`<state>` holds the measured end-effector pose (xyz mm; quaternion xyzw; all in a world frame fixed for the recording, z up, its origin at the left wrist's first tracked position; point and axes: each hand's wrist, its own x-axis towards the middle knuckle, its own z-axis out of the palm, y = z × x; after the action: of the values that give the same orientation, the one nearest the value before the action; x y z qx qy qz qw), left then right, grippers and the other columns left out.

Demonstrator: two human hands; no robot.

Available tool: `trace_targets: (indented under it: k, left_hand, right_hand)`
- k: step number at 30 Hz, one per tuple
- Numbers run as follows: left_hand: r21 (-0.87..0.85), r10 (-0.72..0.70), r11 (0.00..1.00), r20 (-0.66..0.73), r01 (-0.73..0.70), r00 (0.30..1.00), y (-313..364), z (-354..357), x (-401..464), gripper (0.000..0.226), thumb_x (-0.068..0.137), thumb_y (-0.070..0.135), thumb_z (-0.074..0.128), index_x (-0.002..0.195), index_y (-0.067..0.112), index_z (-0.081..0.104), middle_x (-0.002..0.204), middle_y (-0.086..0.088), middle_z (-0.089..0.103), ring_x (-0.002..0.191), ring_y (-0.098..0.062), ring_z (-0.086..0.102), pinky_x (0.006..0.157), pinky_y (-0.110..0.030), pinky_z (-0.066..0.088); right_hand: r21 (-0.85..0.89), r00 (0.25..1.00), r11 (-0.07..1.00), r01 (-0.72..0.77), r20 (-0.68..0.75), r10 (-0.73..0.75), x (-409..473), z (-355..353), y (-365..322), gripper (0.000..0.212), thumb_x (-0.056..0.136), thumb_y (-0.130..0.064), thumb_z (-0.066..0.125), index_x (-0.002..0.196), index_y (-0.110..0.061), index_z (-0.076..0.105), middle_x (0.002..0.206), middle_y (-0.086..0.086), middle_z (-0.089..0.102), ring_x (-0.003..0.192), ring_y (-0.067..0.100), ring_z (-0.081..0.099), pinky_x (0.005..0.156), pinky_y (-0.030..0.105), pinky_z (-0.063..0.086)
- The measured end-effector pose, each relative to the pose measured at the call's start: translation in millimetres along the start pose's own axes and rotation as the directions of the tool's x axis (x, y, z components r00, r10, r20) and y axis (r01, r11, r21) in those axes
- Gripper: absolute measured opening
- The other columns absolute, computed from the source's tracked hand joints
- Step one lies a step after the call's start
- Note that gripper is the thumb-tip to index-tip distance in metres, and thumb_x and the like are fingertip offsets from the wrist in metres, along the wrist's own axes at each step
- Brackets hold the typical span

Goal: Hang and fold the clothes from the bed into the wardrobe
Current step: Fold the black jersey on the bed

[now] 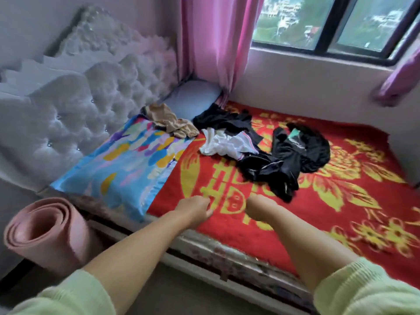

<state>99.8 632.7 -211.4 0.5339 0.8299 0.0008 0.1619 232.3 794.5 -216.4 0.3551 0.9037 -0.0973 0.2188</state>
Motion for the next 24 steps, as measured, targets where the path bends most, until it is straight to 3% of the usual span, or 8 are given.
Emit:
trace_targets:
  k: [4,8,12,16,20,24]
  left_hand:
    - [0.014,0.077,0.997,0.038,-0.078,0.996,19.5,-5.1,56.9,0.038,0.100,0.040,0.036,0.115,0.011,0.055,0.109,-0.006,0.061,0.092,-0.026,0.059,0.068,-0.036,0.049]
    - [0.056,0.132,0.989,0.079,-0.137,0.988,28.4,-6.5,121.9,0.039,0.098,0.041,0.037,0.114,0.012,0.056,0.111,-0.006,0.062,0.094,-0.027,0.059,0.073,-0.038,0.051]
    - [0.140,0.174,0.973,0.083,-0.184,0.981,38.6,-21.5,183.8,0.038,0.098,0.043,0.036,0.117,0.016,0.056,0.115,-0.004,0.061,0.102,-0.027,0.058,0.068,-0.032,0.041]
    - [0.182,0.253,0.948,0.068,-0.261,0.965,56.0,-46.8,251.7,0.035,0.098,0.040,0.037,0.115,0.013,0.054,0.114,-0.006,0.061,0.101,-0.027,0.060,0.067,-0.031,0.038]
    - [0.177,0.292,0.933,0.135,-0.313,0.947,87.7,-29.0,292.2,0.040,0.098,0.040,0.037,0.129,0.016,0.045,0.122,-0.006,0.055,0.107,-0.028,0.056,0.075,-0.035,0.044]
    - [0.167,0.299,0.928,0.204,-0.334,0.932,118.9,2.9,332.5,0.041,0.098,0.039,0.036,0.131,0.015,0.042,0.118,-0.007,0.054,0.103,-0.028,0.057,0.069,-0.034,0.041]
  right_hand:
    - [0.022,0.997,0.997,-0.073,-0.038,0.074,15.7,5.3,50.3,0.030,0.095,-0.016,0.036,0.106,-0.005,0.062,0.111,0.011,0.064,0.097,0.030,0.060,0.073,0.032,0.047]
    - [0.123,0.980,0.976,-0.182,-0.059,0.190,37.0,8.7,89.1,0.023,0.094,-0.018,0.036,0.091,-0.013,0.059,0.094,0.006,0.058,0.082,0.026,0.053,0.067,0.030,0.042]
    - [0.202,0.960,0.941,-0.271,-0.021,0.280,65.3,1.2,121.1,0.021,0.096,-0.021,0.036,0.084,-0.012,0.051,0.088,0.004,0.054,0.077,0.026,0.050,0.058,0.027,0.037]
    - [0.288,0.937,0.905,-0.312,-0.065,0.344,101.4,-16.8,151.4,0.026,0.096,-0.022,0.036,0.097,-0.011,0.059,0.089,0.003,0.055,0.078,0.026,0.051,0.056,0.027,0.036]
    - [0.326,0.929,0.878,-0.351,-0.001,0.371,124.5,1.8,180.5,0.030,0.094,-0.023,0.036,0.102,-0.012,0.062,0.096,0.004,0.061,0.084,0.026,0.056,0.064,0.029,0.040]
    - [0.344,0.927,0.862,-0.372,0.088,0.365,157.7,27.6,226.2,0.031,0.092,-0.023,0.037,0.104,-0.015,0.064,0.107,0.004,0.064,0.097,0.027,0.060,0.070,0.029,0.043]
